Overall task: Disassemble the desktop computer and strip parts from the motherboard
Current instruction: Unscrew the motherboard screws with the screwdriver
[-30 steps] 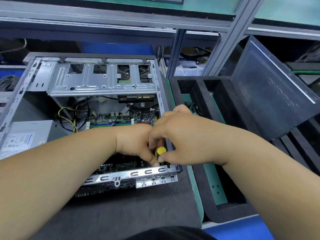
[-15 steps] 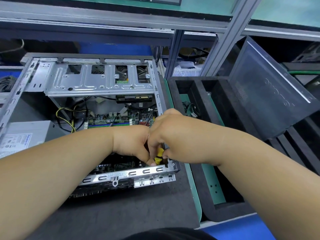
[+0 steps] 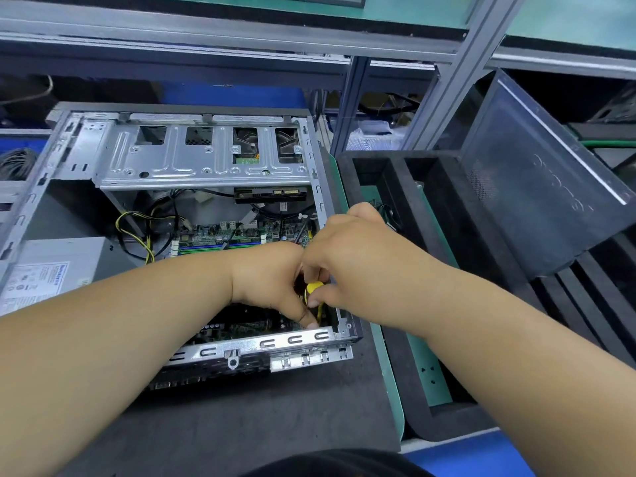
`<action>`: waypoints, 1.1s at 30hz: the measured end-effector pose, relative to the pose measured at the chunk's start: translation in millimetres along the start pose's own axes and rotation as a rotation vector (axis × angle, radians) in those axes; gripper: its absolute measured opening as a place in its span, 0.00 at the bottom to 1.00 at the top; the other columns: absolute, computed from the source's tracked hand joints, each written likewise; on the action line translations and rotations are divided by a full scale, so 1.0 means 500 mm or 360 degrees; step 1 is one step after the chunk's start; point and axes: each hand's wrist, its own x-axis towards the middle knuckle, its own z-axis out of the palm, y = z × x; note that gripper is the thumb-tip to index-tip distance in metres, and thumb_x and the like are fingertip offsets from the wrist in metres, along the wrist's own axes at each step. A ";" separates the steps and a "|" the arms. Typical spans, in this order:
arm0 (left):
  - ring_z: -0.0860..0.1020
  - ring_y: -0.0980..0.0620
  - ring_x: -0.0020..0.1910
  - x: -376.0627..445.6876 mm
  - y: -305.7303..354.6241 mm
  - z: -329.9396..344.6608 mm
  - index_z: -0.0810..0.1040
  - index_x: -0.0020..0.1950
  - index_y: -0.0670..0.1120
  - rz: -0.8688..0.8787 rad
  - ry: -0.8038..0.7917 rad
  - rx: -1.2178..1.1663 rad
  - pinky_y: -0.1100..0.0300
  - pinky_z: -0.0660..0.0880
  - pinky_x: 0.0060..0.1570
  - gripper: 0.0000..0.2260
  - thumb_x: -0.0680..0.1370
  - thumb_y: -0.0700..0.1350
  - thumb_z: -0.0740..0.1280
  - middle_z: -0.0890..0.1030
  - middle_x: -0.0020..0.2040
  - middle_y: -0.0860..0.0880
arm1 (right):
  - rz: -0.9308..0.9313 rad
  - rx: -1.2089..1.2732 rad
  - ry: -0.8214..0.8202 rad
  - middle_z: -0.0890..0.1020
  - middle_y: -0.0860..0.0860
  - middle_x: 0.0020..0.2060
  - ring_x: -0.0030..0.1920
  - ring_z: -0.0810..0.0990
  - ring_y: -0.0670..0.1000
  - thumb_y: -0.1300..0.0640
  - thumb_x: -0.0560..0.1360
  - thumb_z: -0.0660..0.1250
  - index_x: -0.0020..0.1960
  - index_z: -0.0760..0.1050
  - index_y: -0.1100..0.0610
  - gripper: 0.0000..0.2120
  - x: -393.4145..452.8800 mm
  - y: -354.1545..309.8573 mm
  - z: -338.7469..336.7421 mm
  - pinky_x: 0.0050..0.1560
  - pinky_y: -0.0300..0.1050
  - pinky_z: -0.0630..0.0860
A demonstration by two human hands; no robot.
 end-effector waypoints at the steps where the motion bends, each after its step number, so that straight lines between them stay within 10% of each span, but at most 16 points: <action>1: 0.75 0.56 0.36 0.000 -0.004 0.000 0.75 0.33 0.62 -0.0001 -0.0040 -0.0016 0.59 0.74 0.47 0.15 0.66 0.48 0.80 0.78 0.34 0.59 | -0.0030 -0.0009 -0.0022 0.79 0.44 0.45 0.53 0.71 0.47 0.43 0.74 0.70 0.52 0.81 0.47 0.10 0.001 -0.002 -0.002 0.60 0.46 0.57; 11: 0.74 0.69 0.34 0.003 -0.029 0.005 0.80 0.41 0.49 -0.0078 -0.0196 0.0031 0.78 0.68 0.37 0.09 0.69 0.48 0.78 0.78 0.34 0.66 | -0.0294 -0.0039 -0.0155 0.81 0.44 0.49 0.54 0.77 0.48 0.54 0.76 0.67 0.54 0.80 0.46 0.08 -0.001 0.004 -0.017 0.60 0.46 0.65; 20: 0.75 0.67 0.33 0.004 -0.022 0.004 0.75 0.33 0.68 -0.0034 -0.0128 0.0060 0.76 0.69 0.35 0.18 0.67 0.45 0.78 0.78 0.33 0.66 | -0.0096 0.0084 -0.0228 0.78 0.43 0.51 0.58 0.70 0.46 0.43 0.77 0.67 0.59 0.79 0.43 0.12 -0.002 -0.001 -0.014 0.67 0.48 0.58; 28: 0.77 0.63 0.39 0.003 -0.031 0.001 0.82 0.44 0.52 -0.0090 -0.0192 0.0050 0.70 0.73 0.43 0.09 0.68 0.50 0.78 0.82 0.41 0.58 | -0.0163 0.0167 -0.0309 0.78 0.42 0.55 0.61 0.68 0.49 0.60 0.75 0.64 0.59 0.79 0.39 0.19 -0.004 0.004 -0.010 0.65 0.49 0.62; 33: 0.76 0.64 0.40 -0.001 -0.022 -0.001 0.76 0.41 0.60 -0.0063 -0.0109 0.0009 0.73 0.71 0.42 0.13 0.66 0.50 0.79 0.80 0.41 0.62 | -0.0136 0.0151 -0.0044 0.74 0.42 0.44 0.53 0.66 0.46 0.44 0.74 0.68 0.54 0.77 0.47 0.11 -0.007 0.015 0.005 0.62 0.49 0.57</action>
